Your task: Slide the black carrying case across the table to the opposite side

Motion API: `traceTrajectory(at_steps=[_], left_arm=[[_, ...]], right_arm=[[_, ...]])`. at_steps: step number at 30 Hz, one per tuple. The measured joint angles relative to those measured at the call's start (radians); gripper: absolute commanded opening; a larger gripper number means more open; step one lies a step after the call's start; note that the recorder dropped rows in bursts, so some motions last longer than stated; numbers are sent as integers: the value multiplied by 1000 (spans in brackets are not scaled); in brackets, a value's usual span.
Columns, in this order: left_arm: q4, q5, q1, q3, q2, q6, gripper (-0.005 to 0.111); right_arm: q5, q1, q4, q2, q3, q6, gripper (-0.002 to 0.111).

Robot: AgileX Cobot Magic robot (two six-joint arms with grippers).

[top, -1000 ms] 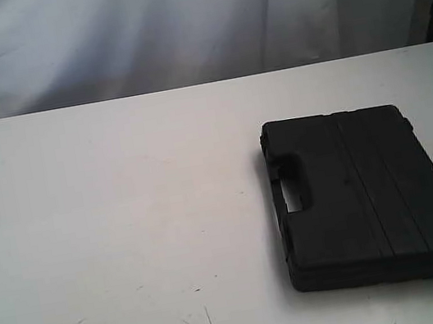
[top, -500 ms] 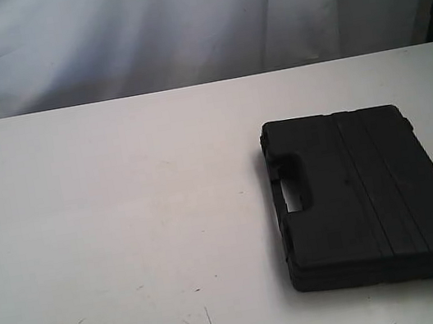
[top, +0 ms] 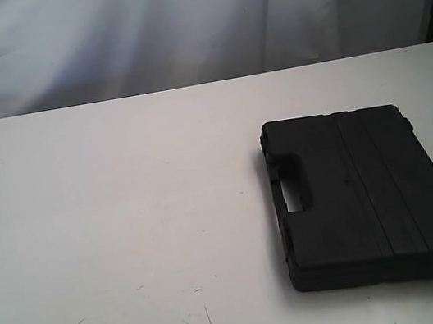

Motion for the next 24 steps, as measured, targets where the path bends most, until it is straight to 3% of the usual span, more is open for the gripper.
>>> traceTrajectory(at_steps=[6,13,19,24], left_arm=[[0,0,0,0,0,0,0],[0,0,0,0,0,0,0],[0,0,0,0,0,0,0],[0,0,0,0,0,0,0]], right_arm=[[-14,0,8,0,0,0,0],[-157,0,8,0,-29,0,0],[-119,0,0,25,-242,0,0],[66,0,-56,183,-462,-4,0]])
